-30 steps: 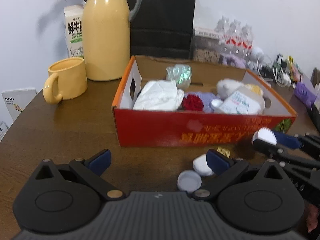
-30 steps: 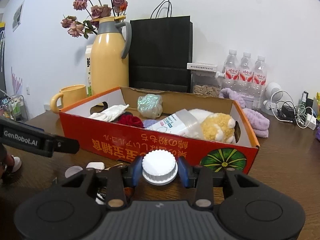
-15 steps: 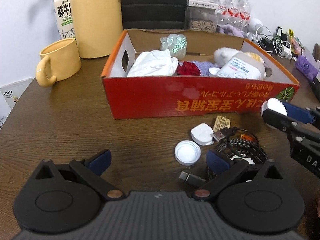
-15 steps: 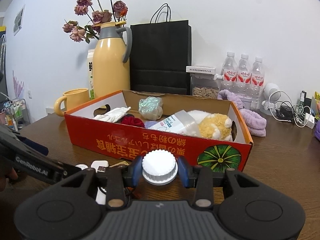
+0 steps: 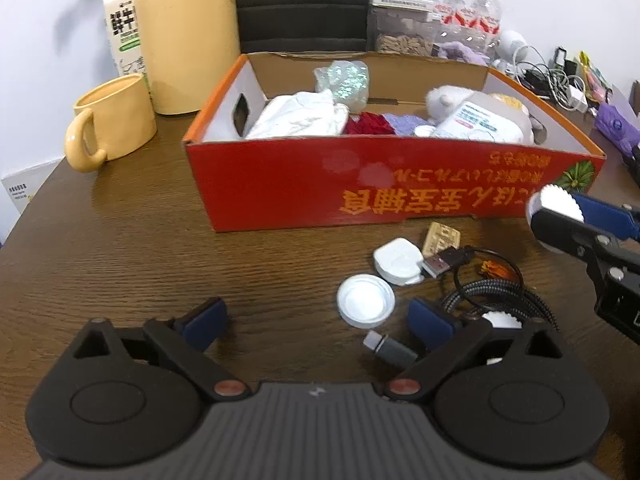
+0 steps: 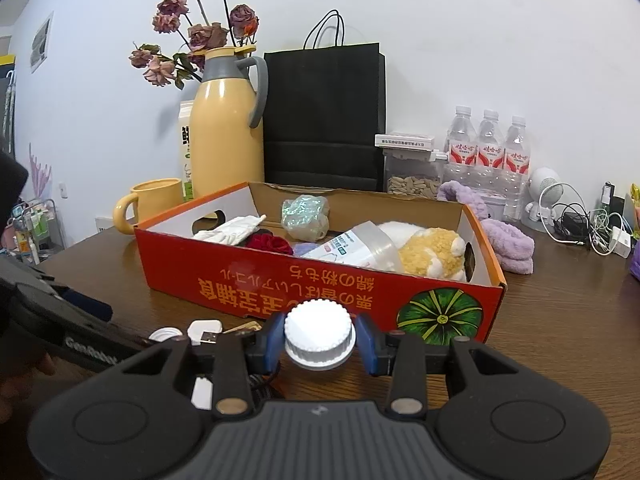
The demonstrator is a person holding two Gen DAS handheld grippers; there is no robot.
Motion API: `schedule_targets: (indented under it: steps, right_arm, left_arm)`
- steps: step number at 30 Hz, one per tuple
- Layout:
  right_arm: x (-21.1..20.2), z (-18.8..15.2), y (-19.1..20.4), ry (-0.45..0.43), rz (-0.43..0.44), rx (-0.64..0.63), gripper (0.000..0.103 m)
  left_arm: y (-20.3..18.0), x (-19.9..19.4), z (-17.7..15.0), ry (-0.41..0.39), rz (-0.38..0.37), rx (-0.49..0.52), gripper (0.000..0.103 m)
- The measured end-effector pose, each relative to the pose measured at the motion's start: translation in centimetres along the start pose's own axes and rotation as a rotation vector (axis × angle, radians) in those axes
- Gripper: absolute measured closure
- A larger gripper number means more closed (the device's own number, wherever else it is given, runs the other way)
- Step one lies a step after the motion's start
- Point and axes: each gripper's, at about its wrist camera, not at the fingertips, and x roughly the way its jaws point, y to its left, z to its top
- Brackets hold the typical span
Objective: Organize objects
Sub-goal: 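Grasp the small white lid with the left tool while the right tool holds the ridged cap, then lower both caps into the box and open both tools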
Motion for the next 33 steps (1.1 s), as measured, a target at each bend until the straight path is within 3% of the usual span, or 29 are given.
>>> schedule_targets:
  steps: [3,6,7,13,20,33]
  right_arm:
    - [0.0,0.0,0.1,0.001,0.002,-0.003,0.066]
    - [0.0,0.0,0.1,0.001,0.002,-0.004,0.066]
    - [0.0,0.0,0.1,0.001,0.002,-0.004,0.066]
    - [0.0,-0.1,0.2,0.002,0.006,-0.01,0.066]
    - [-0.4,0.2,0.4,-0.017,0.014,-0.016,0.066]
    - [0.3,4.9,0.9,-0.124,0.031,-0.026,0.066]
  left_arm:
    - [-0.4,-0.4,-0.1,-0.027,-0.024,0.018,0.025]
    - [-1.0,-0.8,-0.3,-0.056,-0.051,0.039,0.057]
    - [-1.2,-0.9,-0.3,-0.064,-0.057,0.044,0.074]
    - [-1.2,-1.3,-0.5,-0.08,-0.051,0.022,0.074]
    - [-0.5,-3.3,0.3,-0.159,-0.046,-0.028,0.074]
    - [-0.2,-5.8,6.1,-0.34,-0.053,-0.079,0.074]
